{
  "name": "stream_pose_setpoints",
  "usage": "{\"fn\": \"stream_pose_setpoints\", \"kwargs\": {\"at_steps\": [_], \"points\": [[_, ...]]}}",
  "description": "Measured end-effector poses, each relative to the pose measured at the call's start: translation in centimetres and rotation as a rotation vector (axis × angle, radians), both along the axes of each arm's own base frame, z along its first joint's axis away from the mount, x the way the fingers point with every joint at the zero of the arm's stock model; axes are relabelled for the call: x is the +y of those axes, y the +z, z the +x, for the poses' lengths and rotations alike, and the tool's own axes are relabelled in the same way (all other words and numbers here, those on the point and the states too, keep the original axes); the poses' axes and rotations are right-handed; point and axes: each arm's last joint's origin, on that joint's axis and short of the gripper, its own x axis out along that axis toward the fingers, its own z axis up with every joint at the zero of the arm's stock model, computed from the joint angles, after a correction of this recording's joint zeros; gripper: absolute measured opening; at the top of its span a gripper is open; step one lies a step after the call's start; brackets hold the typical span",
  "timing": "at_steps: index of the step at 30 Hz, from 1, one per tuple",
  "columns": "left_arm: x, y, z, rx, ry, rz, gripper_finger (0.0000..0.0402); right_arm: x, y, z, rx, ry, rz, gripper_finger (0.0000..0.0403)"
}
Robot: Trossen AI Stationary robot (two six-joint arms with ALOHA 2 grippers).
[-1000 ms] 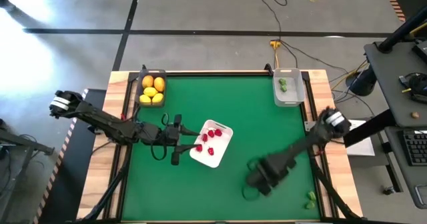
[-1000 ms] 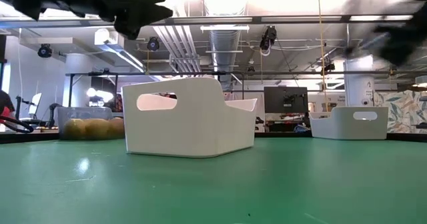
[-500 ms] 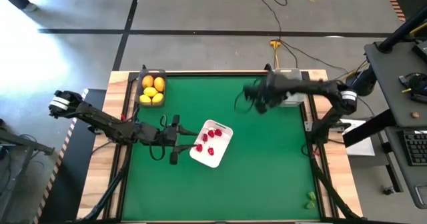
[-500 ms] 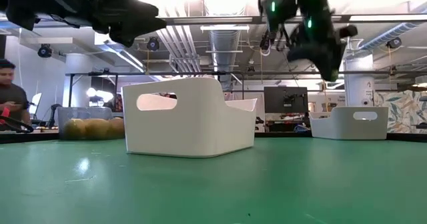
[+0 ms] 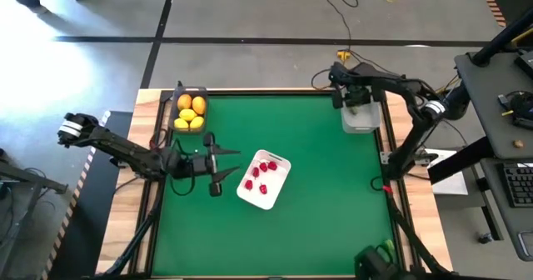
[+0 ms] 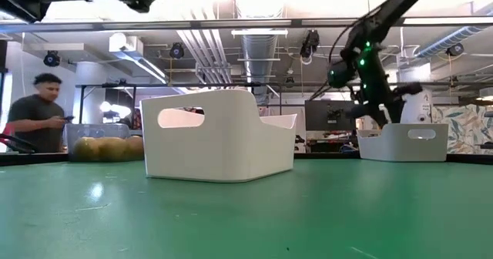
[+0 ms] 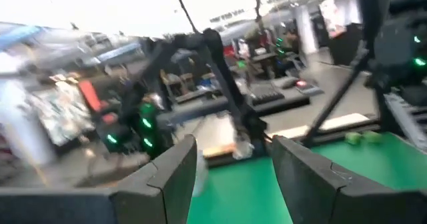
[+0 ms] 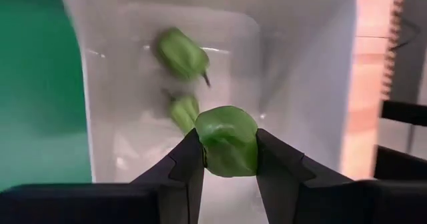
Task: Sort produce into baskets
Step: Put the green chili pepper into the grey bin
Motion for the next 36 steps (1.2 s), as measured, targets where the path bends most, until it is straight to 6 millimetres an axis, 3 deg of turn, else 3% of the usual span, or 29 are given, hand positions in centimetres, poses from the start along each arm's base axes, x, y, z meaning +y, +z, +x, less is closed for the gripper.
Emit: {"fn": "stream_pose_setpoints", "kwargs": {"at_steps": [7,14,21,26,31,36], "points": [[0.6,0.2,0.1,0.002,0.079,0.109,0.0178,-2.4,-2.5,-1.0,-0.001,-0.056,0.018,0.012],[0.6,0.1,0.1,0.03,0.115,0.3,0.0178,-2.8,-2.7,-0.9,0.007,-0.026,0.018,0.0171],[0.6,0.4,0.0,0.019,0.133,0.361,0.0178,-2.9,-1.7,-0.8,-0.002,0.019,0.024,0.0235],[0.8,0.7,-0.1,0.006,0.177,0.343,0.0178,-2.6,0.8,0.0,-0.022,0.061,0.044,0.0252],[0.8,0.8,-0.1,-0.007,0.179,0.338,0.0178,0.5,4.7,3.0,-0.129,0.188,0.04,0.0236],[0.8,0.8,-0.1,-0.007,0.175,0.33,0.0178,8.1,7.9,7.7,-0.286,0.396,0.001,0.0218]]}}
